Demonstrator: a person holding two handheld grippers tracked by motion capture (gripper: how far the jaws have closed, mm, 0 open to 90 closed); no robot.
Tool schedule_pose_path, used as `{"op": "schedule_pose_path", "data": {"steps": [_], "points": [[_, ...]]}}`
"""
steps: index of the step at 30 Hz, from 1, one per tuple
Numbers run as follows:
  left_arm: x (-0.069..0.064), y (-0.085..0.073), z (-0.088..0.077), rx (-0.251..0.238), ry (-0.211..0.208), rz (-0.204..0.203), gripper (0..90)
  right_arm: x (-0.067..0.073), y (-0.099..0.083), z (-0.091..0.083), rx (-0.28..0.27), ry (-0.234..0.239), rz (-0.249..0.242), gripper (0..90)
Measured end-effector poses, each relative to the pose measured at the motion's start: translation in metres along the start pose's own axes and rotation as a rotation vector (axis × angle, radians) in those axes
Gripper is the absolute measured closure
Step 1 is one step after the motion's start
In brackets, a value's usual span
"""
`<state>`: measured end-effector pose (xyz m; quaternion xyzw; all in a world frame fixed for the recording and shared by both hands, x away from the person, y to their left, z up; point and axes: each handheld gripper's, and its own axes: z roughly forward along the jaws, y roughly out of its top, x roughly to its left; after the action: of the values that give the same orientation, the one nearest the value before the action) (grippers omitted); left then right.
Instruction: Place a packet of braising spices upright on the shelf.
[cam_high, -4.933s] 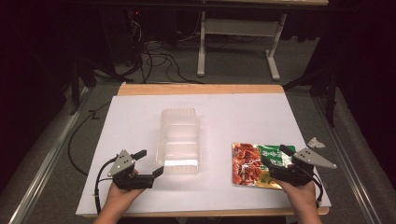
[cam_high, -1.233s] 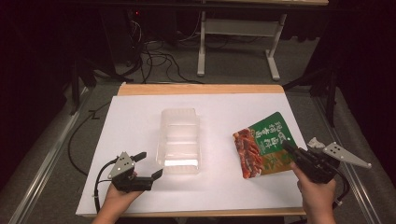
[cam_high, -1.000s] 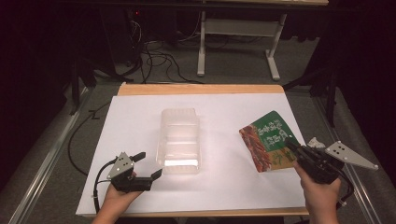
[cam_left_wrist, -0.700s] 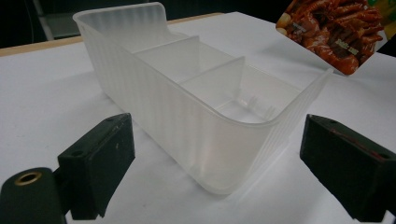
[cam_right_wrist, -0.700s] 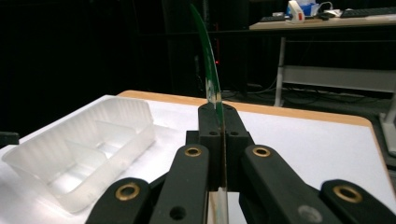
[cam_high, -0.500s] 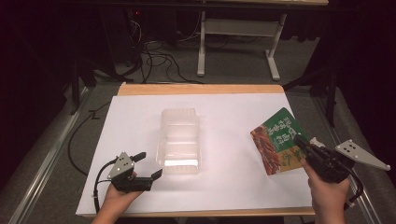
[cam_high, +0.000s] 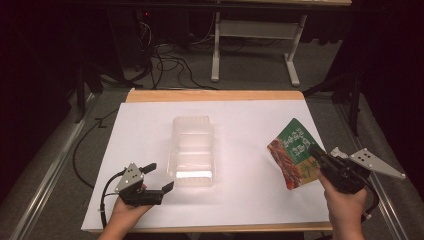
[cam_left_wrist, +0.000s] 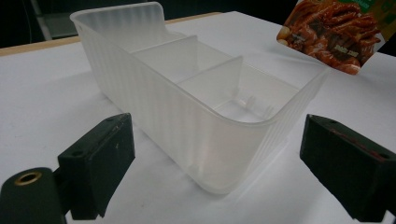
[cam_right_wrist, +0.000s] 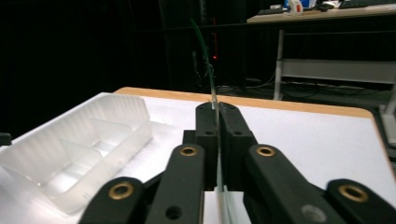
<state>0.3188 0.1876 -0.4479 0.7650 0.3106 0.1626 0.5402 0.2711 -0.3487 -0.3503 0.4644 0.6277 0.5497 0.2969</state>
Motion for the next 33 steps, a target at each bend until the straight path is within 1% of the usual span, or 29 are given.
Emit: {"op": "schedule_pose_path", "data": {"steps": [2,3,5,6,10,12,14,17,24,25,26,28,30,31,32,33], "points": [[0.000,0.000,0.000,0.000,-0.002,-0.002,10.7,-0.001,-0.002,0.003,-0.001,0.007,0.012,85.8],[0.000,0.000,0.000,0.000,-0.002,-0.002,10.7,-0.001,-0.002,0.004,0.001,0.014,0.009,85.3],[-0.001,0.000,0.001,0.001,-0.004,-0.003,10.7,-0.002,-0.003,0.006,0.008,0.010,0.006,84.6],[-0.001,0.000,0.001,0.002,-0.006,-0.002,10.7,-0.004,-0.006,0.009,0.016,0.005,0.012,83.0],[-0.001,0.000,0.001,0.001,-0.005,-0.004,10.7,-0.011,-0.013,0.015,0.039,0.008,0.031,81.4],[-0.001,0.000,0.001,0.001,-0.005,-0.004,10.7,-0.013,-0.017,0.017,0.047,0.005,0.029,79.6],[-0.001,0.000,0.001,0.004,-0.007,-0.002,10.7,-0.015,-0.018,0.019,0.047,0.017,0.035,78.2],[-0.001,0.000,0.001,0.004,-0.007,-0.002,10.7,-0.016,-0.021,0.022,0.059,0.008,0.036,74.4],[0.000,0.000,0.000,-0.003,-0.005,-0.003,10.7,-0.015,-0.028,0.025,0.072,-0.002,0.034,71.6],[0.000,0.000,0.000,-0.003,-0.005,-0.003,10.7,-0.015,-0.028,0.025,0.072,-0.002,0.034,71.6],[0.000,0.000,-0.001,-0.006,-0.006,-0.004,10.7,-0.014,-0.034,0.026,0.080,-0.004,0.039,71.2],[0.000,0.000,-0.001,-0.007,-0.005,-0.003,10.7,-0.013,-0.038,0.026,0.083,-0.001,0.041,71.2],[0.000,0.001,-0.002,-0.008,-0.003,0.000,10.7,-0.013,-0.039,0.026,0.085,-0.001,0.039,71.3],[0.000,0.001,-0.002,-0.009,-0.005,0.000,10.7,-0.012,-0.041,0.026,0.093,-0.009,0.031,72.3],[0.000,0.001,-0.002,-0.011,-0.006,-0.001,10.7,-0.011,-0.044,0.026,0.100,-0.020,0.034,77.0],[0.000,0.001,-0.002,-0.011,-0.006,-0.001,10.7,-0.011,-0.044,0.026,0.100,-0.020,0.034,77.0]]}}
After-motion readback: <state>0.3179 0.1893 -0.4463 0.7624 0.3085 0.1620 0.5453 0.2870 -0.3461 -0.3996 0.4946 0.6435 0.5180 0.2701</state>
